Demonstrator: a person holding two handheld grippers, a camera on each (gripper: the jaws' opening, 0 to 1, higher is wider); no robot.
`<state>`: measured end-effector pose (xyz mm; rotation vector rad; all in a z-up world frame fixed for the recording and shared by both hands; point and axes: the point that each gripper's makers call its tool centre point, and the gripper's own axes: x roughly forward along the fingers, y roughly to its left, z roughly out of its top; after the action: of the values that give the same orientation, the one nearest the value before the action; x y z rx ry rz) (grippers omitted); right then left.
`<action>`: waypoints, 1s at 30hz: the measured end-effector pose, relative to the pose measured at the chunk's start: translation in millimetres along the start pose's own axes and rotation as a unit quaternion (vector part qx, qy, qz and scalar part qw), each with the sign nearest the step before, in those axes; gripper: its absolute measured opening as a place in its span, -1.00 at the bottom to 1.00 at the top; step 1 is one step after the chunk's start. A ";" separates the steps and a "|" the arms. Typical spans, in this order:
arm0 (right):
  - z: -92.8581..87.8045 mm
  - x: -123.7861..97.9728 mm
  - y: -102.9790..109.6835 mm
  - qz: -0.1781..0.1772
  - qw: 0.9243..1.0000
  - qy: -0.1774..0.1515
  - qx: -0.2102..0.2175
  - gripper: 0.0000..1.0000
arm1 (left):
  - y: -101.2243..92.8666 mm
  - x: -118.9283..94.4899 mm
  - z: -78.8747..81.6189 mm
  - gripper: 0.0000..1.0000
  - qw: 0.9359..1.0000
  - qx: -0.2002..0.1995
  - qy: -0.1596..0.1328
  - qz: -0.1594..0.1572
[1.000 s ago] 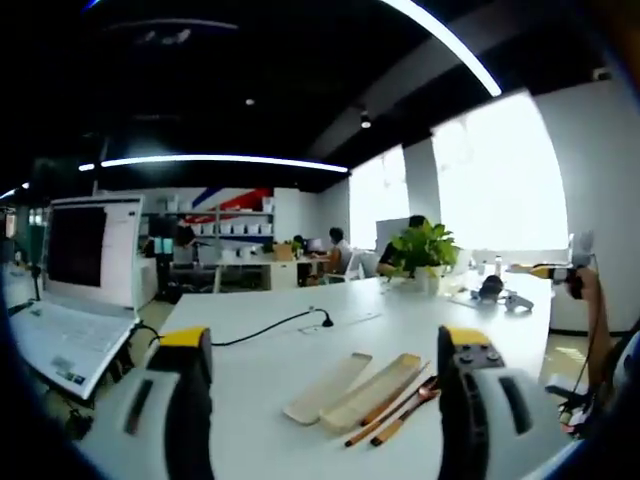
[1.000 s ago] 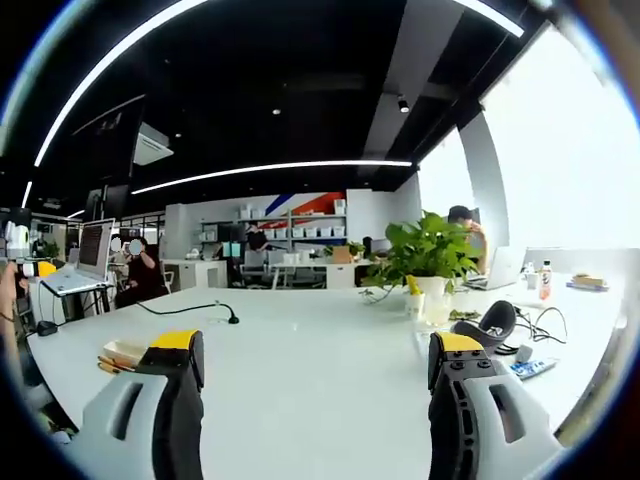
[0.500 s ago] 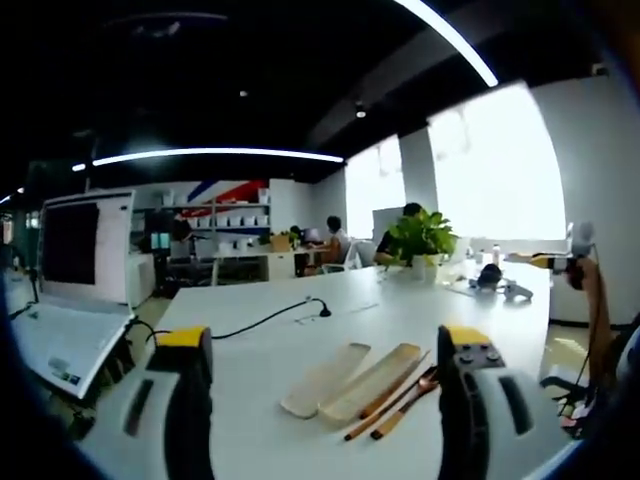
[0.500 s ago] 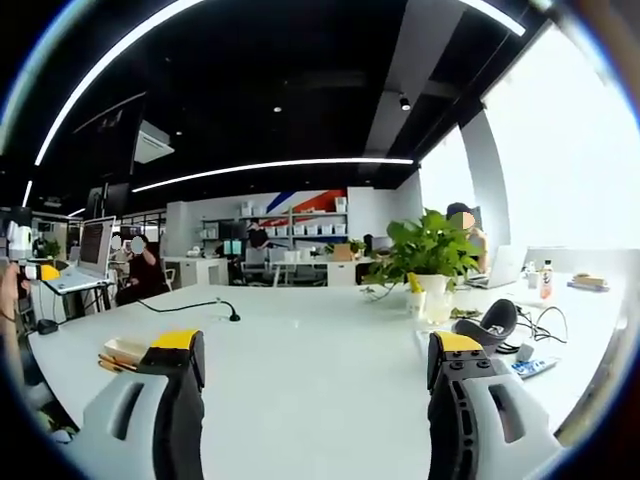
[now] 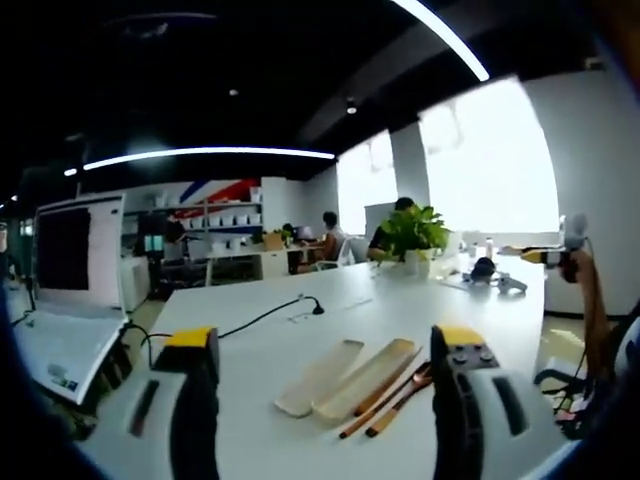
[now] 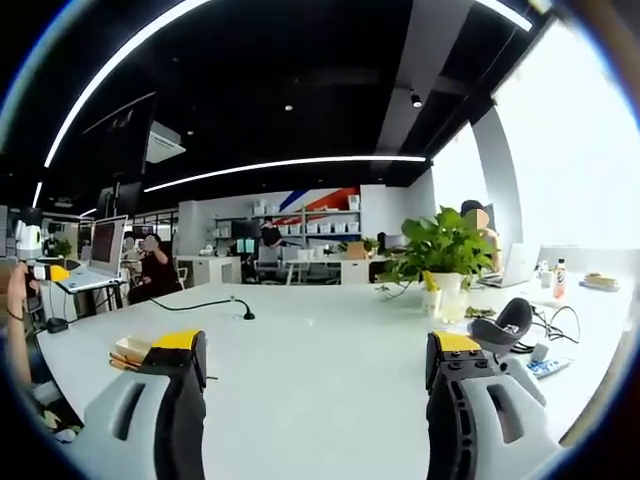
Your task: Arrange the utensils inside the cutlery case until each visible utensil rests in its matching compartment.
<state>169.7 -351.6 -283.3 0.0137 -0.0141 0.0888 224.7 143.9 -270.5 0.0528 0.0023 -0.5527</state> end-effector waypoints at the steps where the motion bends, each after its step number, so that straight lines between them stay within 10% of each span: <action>1: -0.3 0.8 1.4 0.002 1.000 0.001 -0.002 0.90 | -1.3 0.6 -0.5 0.85 1.000 0.002 0.001 -0.001; 30: -59.4 46.6 72.7 0.090 0.992 0.080 -0.030 0.82 | -24.0 27.5 -57.1 0.46 0.987 0.107 0.112 -0.051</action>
<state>210.4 -274.2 -341.0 -0.0552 0.1419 0.2707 236.2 112.0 -329.1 0.3261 0.1665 -0.6445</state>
